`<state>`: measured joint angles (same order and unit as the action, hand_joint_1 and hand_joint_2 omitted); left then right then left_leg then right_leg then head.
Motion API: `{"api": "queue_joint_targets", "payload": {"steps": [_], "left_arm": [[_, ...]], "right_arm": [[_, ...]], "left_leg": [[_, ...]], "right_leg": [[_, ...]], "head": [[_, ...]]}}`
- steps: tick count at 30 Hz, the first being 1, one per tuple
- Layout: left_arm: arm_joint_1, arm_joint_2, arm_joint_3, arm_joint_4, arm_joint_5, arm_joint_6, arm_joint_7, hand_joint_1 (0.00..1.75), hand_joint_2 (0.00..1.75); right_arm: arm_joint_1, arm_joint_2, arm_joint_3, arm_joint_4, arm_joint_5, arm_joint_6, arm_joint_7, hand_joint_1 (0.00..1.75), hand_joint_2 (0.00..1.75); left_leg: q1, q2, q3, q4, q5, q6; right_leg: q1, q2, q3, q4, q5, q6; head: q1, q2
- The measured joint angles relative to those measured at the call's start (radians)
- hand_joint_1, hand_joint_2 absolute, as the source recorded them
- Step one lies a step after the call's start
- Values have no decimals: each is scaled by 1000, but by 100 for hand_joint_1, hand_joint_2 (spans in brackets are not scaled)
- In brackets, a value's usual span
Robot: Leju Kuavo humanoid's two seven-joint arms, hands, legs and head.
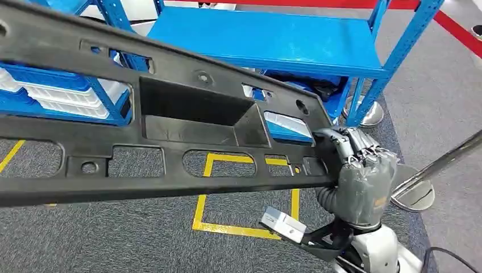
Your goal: Take the parts from the cabinet and place them on the table.
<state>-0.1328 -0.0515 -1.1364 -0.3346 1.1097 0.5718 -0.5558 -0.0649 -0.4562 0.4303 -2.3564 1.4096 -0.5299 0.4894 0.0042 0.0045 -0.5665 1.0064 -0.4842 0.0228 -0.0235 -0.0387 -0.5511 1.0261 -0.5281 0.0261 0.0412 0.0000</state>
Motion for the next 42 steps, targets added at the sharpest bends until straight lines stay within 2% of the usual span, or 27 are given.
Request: {"api": "queue_joint_targets", "payload": {"steps": [1, 4, 5, 6, 7, 9, 10, 11, 14, 15, 16, 17, 19, 21, 23, 25, 26, 29, 31, 33, 35, 36, 37, 38, 40, 41, 42], "left_arm": [[-2, 0, 0, -1, 0, 0, 1, 0, 175], [-1, 0, 0, -1, 2, 0, 2, 0, 175], [-1, 0, 0, -1, 3, 0, 2, 0, 175], [0, 0, 0, -1, 5, 0, 2, 0, 175], [-1, 0, 0, -1, 7, 0, 2, 0, 175], [-1, 0, 0, -1, 10, 0, 0, 0, 175], [-1, 0, 0, -1, 10, 0, 0, 0, 175], [-2, 0, 0, -1, 10, 1, -1, 0, 175], [0, 0, 0, -1, 10, 1, -1, 0, 175], [-1, 0, 0, -1, 10, 1, -1, 0, 175], [-1, 1, 0, -1, 10, 1, -1, 0, 175], [-1, 1, 0, -1, 9, 1, -1, 0, 175], [-2, 1, 0, -1, 8, 1, -1, 0, 175], [0, 1, 0, -1, 6, 1, 0, 0, 175], [-1, 1, 0, -1, 6, 1, 0, 0, 175], [-1, 1, 0, -1, 4, 0, 0, 0, 175], [-3, 1, 0, -1, 3, -1, 0, 0, 175], [-1, 1, 0, -1, 4, -1, -1, 0, 175], [-2, 0, 0, -1, 6, -1, 0, 0, 175], [-5, 0, 0, -1, 7, -1, -1, 0, 175], [-4, 0, 0, -1, 8, -1, -1, 0, 175], [-4, 0, 0, -1, 9, -1, -1, 0, 175], [-4, 0, 0, -1, 9, -1, 0, 0, 175], [-5, 0, 0, -1, 9, -1, 0, 0, 175], [-6, 0, 0, -1, 9, -1, 0, 0, 175], [-6, 0, 0, -1, 9, -1, 0, 0, 175], [-7, 0, 0, -1, 9, -1, 1, 0, 175]], "right_arm": [[-2, 0, 0, 2, 0, 0, 0, 175, 175], [-4, 0, 0, 5, 0, -2, 0, 175, 175], [-4, 0, 0, 8, 0, -5, 0, 175, 175], [-4, 0, 0, 13, 0, -6, 0, 175, 175], [-4, 0, 0, 16, 0, -9, 0, 175, 175], [-6, 0, 0, 20, 0, -12, -3, 175, 175], [-8, 0, 0, 21, 0, -13, -3, 175, 175], [-10, 0, 0, 24, 0, -15, -3, 175, 175], [-11, 0, 0, 29, 0, -16, -3, 175, 175], [-12, 0, 0, 31, 0, -16, -3, 175, 175], [-13, 0, 0, 31, 0, -16, -3, 175, 175], [-13, 0, 0, 31, 0, -16, -3, 175, 175], [-11, 0, 0, 31, 0, -16, -3, 175, 175], [-11, 1, 0, 33, 0, -16, -3, 175, 175], [-12, 1, 0, 35, 0, -16, -3, 175, 175], [-12, 1, 0, 35, 0, -16, -5, 175, 175], [-13, 1, 0, 35, 0, -16, -5, 175, 175], [-15, 1, 0, 36, 0, -16, -6, 175, 175], [-17, 1, 0, 37, 0, -16, -7, 175, 175], [-20, 1, 0, 37, 0, -16, -8, 175, 175], [-20, 2, 0, 41, 0, -16, -8, 175, 175], [-20, 2, 0, 43, 0, -16, -8, 175, 175], [-20, 2, 0, 46, 0, -16, -8, 175, 175], [-20, 2, 0, 48, 0, -16, -8, 175, 175], [-23, 2, 0, 50, 0, -16, -8, 175, 175], [-26, 2, 0, 51, 0, -16, -8, 175, 175], [-27, 3, 0, 52, 0, -16, -8, 175, 175]], "left_leg": [[-2, -2, 3, -7, 4, 5], [-4, -9, 1, -6, 4, 13], [-5, -12, 1, -4, 4, 14], [-5, -18, 2, -3, 3, 14], [-5, -25, 2, -1, 2, 13], [-4, -39, 3, 7, -3, 8], [-4, -43, 0, 11, -6, 3], [-11, -47, -5, 21, -9, -2], [-5, -55, -9, 16, -3, -16], [-9, -60, -10, 19, -6, -23], [-6, -46, -10, 36, -20, -28], [-7, -30, -28, 76, -48, -34], [0, -18, -101, 231, -126, -46], [4, -14, -150, 328, -146, -50], [5, -12, -109, 238, -80, -46], [4, 6, -19, 52, 6, -37], [-1, 21, -11, 27, -11, -33], [-10, 6, -17, 22, -6, -20], [1, 2, -8, 4, 5, -2], [0, -4, -9, 1, 7, 8], [-3, -11, -9, 1, 6, 11], [-5, -17, -9, 3, 5, 11], [-5, -23, -9, 4, 5, 11], [-5, -31, -8, 7, 4, 12], [-4, -46, -7, 15, -1, 7], [-6, -50, -12, 18, -4, 1], [-9, -58, -19, 30, -7, -4]], "right_leg": [[0, 15, -8, 23, -19, 2], [0, 33, -117, 253, -131, 11], [0, 33, -140, 300, -138, 14], [-1, 33, -141, 300, -121, 14], [-1, 34, -120, 250, -82, 14], [-2, 43, -33, 64, 15, 8], [-4, 63, -10, 15, 10, 2], [0, 66, -9, 2, 8, 0], [7, 58, -14, 9, 10, -17], [-2, 50, -13, 0, 16, -25], [-4, 43, -9, -2, 18, -29], [-5, 39, -9, -2, 17, -34], [-3, 25, -9, -1, 15, -37], [-2, 14, -9, 0, 14, -37], [-3, 4, -6, 0, 11, -34], [-2, -4, 3, 0, 6, -28], [4, -8, 3, 1, 3, -24], [3, -16, 5, -5, 5, -10], [-4, -8, 9, -1, -8, 2], [-2, 24, -35, 92, -69, 3], [-1, 33, -115, 255, -136, 6], [-1, 33, -141, 303, -141, 7], [-1, 33, -141, 298, -119, 6], [-1, 34, -118, 244, -77, 4], [-2, 43, -39, 66, 18, -1], [-3, 66, -19, 25, 7, -5], [-1, 68, -20, 11, 10, -8]], "head": [[1, 0], [13, 0], [12, 0], [13, 0], [13, 0], [18, 0], [20, 0], [19, 0], [15, 0], [15, 0], [16, 0], [4, 0], [1, 0], [0, 0], [0, 0], [-1, 0], [0, 0], [0, 0], [0, 0], [7, 0], [16, 0], [17, 0], [16, 0], [18, 0], [22, 0], [24, 0], [23, 0]]}}
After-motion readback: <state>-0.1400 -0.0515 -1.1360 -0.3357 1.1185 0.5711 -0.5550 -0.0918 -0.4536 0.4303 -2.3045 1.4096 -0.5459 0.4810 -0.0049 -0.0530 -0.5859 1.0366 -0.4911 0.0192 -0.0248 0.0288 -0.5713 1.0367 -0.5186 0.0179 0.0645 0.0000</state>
